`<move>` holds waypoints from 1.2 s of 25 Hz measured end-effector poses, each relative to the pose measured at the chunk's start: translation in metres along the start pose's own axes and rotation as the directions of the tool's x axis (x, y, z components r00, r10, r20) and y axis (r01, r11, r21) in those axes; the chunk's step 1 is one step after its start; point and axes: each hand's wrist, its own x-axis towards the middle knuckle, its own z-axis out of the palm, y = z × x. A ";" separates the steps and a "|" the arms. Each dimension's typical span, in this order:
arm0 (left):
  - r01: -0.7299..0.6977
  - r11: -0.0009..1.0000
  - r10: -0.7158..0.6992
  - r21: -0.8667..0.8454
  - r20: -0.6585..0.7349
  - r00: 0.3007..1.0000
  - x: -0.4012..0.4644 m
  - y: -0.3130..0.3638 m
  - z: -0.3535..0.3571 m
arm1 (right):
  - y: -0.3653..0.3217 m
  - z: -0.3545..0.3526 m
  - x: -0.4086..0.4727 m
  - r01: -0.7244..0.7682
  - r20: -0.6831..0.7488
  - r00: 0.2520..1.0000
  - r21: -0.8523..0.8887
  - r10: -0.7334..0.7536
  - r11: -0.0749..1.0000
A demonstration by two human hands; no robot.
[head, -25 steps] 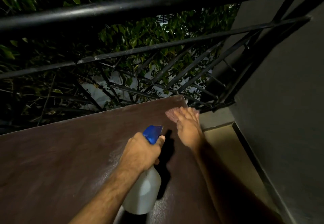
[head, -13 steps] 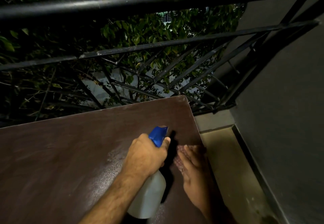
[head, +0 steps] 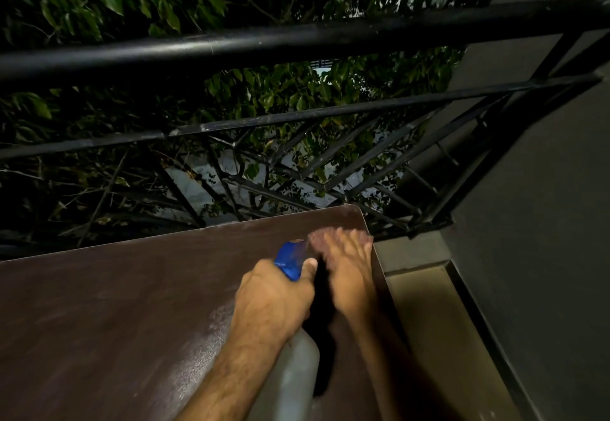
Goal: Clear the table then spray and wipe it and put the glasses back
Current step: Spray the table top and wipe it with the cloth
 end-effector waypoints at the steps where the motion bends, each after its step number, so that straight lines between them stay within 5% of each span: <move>1: 0.004 1.000 -0.004 -0.012 -0.006 1.000 0.002 0.000 -0.003 | -0.005 0.005 -0.025 0.062 -0.016 0.998 0.064 -0.061 0.996; 5: 0.019 0.998 -0.021 -0.053 -0.038 0.999 0.004 -0.008 -0.017 | 0.005 0.010 -0.034 0.259 0.034 0.965 0.049 -0.261 0.965; 10: 0.072 0.995 -0.077 -0.071 -0.069 0.995 -0.006 -0.032 -0.043 | 0.012 -0.003 0.073 -0.072 0.072 0.994 -0.097 0.079 0.993; 12: 0.122 0.990 -0.128 -0.070 -0.087 0.988 -0.006 -0.044 -0.055 | -0.017 0.009 0.074 -0.084 0.032 0.996 -0.130 0.089 0.988; 15: 0.187 0.978 -0.197 -0.089 -0.113 0.974 -0.002 -0.063 -0.074 | -0.087 0.041 0.041 0.179 0.102 0.980 -0.082 -0.171 0.980; 20: 0.241 0.960 -0.263 -0.143 -0.156 0.952 -0.004 -0.090 -0.111 | -0.174 0.070 0.006 0.567 0.397 0.720 0.137 -0.569 0.812; 22: 0.260 0.957 -0.279 -0.128 -0.173 0.944 -0.010 -0.101 -0.121 | -0.167 0.079 0.027 0.532 0.326 0.783 0.091 -0.530 0.842; 25: 0.272 0.951 -0.300 -0.146 -0.236 0.924 -0.028 -0.122 -0.134 | -0.147 0.079 0.061 0.254 0.156 0.955 0.003 -0.251 0.967; 27: 0.306 0.936 -0.343 -0.172 -0.260 0.903 -0.040 -0.141 -0.142 | -0.149 0.077 0.048 0.197 0.146 0.971 -0.047 -0.189 0.979; 30: 0.319 0.935 -0.348 -0.152 -0.237 0.907 -0.055 -0.161 -0.152 | -0.168 0.089 -0.015 0.384 0.176 0.908 0.011 -0.380 0.923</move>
